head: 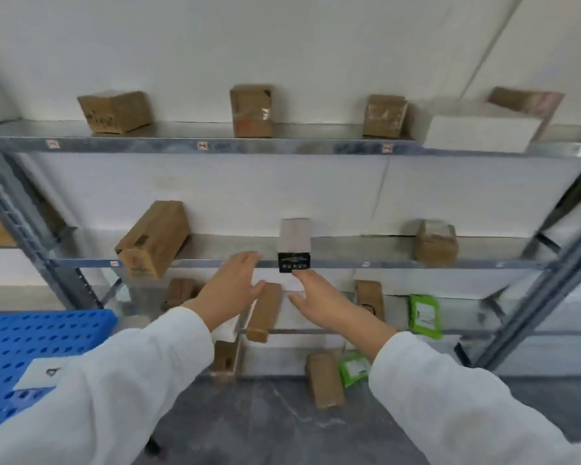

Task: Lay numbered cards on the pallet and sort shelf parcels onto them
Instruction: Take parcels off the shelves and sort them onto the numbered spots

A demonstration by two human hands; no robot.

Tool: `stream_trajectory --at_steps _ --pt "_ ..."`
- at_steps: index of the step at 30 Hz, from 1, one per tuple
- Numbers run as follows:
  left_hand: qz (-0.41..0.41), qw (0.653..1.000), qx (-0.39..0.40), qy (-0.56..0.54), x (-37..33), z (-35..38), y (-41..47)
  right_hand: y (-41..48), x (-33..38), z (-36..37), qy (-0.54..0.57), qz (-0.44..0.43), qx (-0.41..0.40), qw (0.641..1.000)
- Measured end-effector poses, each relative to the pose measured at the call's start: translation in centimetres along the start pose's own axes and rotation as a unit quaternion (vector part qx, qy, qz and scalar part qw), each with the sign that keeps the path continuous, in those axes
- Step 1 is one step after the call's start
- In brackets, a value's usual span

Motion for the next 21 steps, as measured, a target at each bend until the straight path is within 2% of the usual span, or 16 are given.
stream_trajectory --at_steps 8,12,17,21 --pt "0.163 0.985 0.059 0.016 -14.3 6.7 5.4 -8.1 -12.5 -8.3 -0.02 0.153 -0.089 0.984" --pt "0.221 0.971 0.092 0.0 -19.6 10.3 6.9 -10.8 -17.0 -9.7 -0.014 0.196 -0.095 0.976" --pt "0.251 0.96 0.123 -0.002 -23.3 15.4 9.9 -11.4 -22.7 -10.3 -0.003 0.246 -0.1 0.964" --pt "0.242 0.957 0.159 -0.022 -24.6 20.1 12.7 -10.5 -27.6 -10.5 -0.013 0.289 -0.078 0.954"
Point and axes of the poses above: each hand's wrist, its own y-axis towards the middle knuckle, its own z-axis out of the palm, x = y × z, the point moved 4 cm from there along y, towards the middle knuckle, and after that the axes turned 2 degrees about -y, right-handed, at the moved point
